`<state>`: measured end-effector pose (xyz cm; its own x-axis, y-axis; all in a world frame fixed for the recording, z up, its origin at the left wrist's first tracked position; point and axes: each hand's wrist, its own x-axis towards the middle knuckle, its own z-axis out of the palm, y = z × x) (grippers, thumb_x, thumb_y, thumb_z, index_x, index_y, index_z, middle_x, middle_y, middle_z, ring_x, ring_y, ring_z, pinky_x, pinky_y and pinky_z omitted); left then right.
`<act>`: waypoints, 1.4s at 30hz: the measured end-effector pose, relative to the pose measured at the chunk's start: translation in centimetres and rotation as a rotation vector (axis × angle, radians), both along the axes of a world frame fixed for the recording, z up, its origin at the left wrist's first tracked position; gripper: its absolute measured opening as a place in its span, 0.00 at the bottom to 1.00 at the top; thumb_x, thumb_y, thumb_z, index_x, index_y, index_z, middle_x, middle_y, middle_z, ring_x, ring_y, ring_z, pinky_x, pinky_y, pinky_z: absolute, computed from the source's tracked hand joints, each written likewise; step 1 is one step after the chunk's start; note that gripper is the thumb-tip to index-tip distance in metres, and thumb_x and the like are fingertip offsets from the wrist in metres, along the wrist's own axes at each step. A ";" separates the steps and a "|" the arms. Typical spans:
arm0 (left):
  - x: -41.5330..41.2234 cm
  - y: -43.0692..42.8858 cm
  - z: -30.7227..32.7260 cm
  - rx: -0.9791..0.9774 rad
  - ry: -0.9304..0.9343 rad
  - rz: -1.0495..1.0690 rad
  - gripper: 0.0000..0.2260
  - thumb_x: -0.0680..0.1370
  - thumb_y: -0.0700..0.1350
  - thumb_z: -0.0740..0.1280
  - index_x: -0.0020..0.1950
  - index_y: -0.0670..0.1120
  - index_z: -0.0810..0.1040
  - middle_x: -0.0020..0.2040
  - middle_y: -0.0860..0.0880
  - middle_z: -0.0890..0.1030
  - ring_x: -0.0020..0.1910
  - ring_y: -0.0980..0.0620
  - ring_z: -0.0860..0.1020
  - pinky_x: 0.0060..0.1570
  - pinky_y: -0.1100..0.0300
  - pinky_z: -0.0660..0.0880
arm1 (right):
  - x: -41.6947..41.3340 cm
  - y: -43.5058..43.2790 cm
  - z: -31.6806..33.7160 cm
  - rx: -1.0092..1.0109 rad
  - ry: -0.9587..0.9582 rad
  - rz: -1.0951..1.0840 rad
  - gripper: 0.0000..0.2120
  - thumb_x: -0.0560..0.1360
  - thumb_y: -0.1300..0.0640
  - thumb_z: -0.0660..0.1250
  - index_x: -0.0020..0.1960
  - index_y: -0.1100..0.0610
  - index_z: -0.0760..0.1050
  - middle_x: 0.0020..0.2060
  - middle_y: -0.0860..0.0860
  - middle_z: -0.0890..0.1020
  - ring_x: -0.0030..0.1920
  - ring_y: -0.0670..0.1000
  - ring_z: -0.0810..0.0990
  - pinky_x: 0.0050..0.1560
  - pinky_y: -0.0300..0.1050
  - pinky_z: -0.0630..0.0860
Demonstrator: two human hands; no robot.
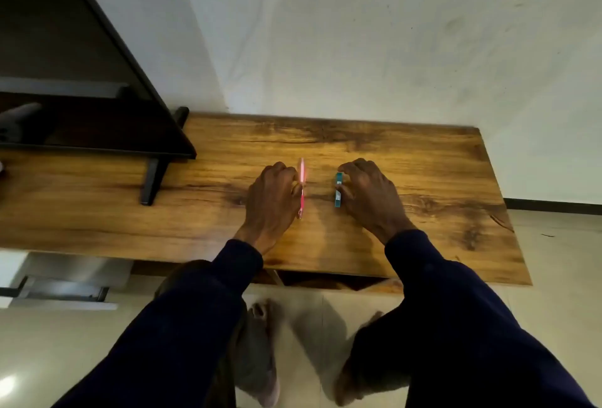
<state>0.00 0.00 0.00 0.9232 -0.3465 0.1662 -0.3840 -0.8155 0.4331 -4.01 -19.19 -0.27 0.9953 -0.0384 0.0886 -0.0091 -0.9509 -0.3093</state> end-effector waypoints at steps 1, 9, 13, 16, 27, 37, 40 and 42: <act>0.2 -0.1 -0.3 -0.006 0.023 0.006 0.07 0.80 0.45 0.71 0.55 0.44 0.84 0.54 0.45 0.83 0.52 0.50 0.81 0.47 0.57 0.79 | 0.2 -0.1 -0.2 0.013 0.003 -0.011 0.18 0.80 0.55 0.71 0.67 0.60 0.77 0.64 0.58 0.80 0.66 0.58 0.78 0.57 0.54 0.81; 1.2 -1.1 -0.6 -0.098 0.155 0.110 0.13 0.78 0.49 0.75 0.55 0.41 0.82 0.48 0.44 0.85 0.46 0.47 0.84 0.45 0.49 0.84 | 1.1 1.1 -1.0 0.050 0.046 -0.003 0.19 0.77 0.53 0.74 0.65 0.61 0.77 0.61 0.57 0.78 0.63 0.56 0.76 0.57 0.49 0.79; 1.7 -1.1 -0.6 -0.117 0.211 0.125 0.07 0.78 0.44 0.75 0.51 0.40 0.82 0.45 0.43 0.85 0.44 0.45 0.85 0.45 0.48 0.84 | 1.1 0.9 -1.0 0.078 0.049 -0.022 0.19 0.78 0.56 0.74 0.66 0.61 0.78 0.61 0.58 0.78 0.63 0.56 0.76 0.60 0.48 0.77; 1.9 -0.6 -0.6 -0.124 0.251 0.141 0.07 0.77 0.42 0.75 0.51 0.39 0.83 0.46 0.41 0.86 0.44 0.44 0.86 0.46 0.47 0.85 | 0.9 0.6 -1.2 0.113 0.037 -0.045 0.17 0.78 0.59 0.73 0.66 0.62 0.78 0.60 0.59 0.78 0.59 0.58 0.78 0.56 0.45 0.75; 1.8 -1.1 -0.2 -0.120 0.322 0.145 0.08 0.76 0.45 0.75 0.48 0.41 0.84 0.43 0.43 0.85 0.43 0.44 0.85 0.46 0.46 0.84 | 1.0 1.1 -1.3 0.215 0.004 -0.180 0.18 0.79 0.59 0.72 0.67 0.62 0.77 0.63 0.60 0.79 0.60 0.58 0.78 0.57 0.45 0.74; 1.4 0.8 1.4 -0.397 0.426 0.187 0.04 0.75 0.44 0.78 0.46 0.49 0.84 0.38 0.56 0.82 0.37 0.62 0.81 0.33 0.70 0.76 | 2.2 2.2 1.5 0.466 -0.207 -0.095 0.08 0.78 0.63 0.73 0.57 0.61 0.84 0.50 0.56 0.85 0.45 0.50 0.85 0.47 0.37 0.80; 1.0 1.1 2.0 -0.429 0.421 0.167 0.06 0.76 0.42 0.77 0.52 0.44 0.84 0.42 0.54 0.82 0.40 0.60 0.81 0.40 0.65 0.79 | 3.0 3.1 2.9 0.620 -0.209 -0.079 0.09 0.79 0.59 0.73 0.58 0.59 0.84 0.47 0.51 0.86 0.42 0.43 0.85 0.42 0.29 0.78; 0.7 1.4 2.4 -0.430 0.408 0.148 0.08 0.76 0.40 0.76 0.54 0.43 0.85 0.45 0.52 0.83 0.42 0.61 0.80 0.42 0.67 0.77 | 3.3 3.4 3.5 0.680 -0.184 -0.064 0.11 0.79 0.59 0.73 0.60 0.58 0.84 0.47 0.49 0.86 0.41 0.40 0.85 0.43 0.29 0.79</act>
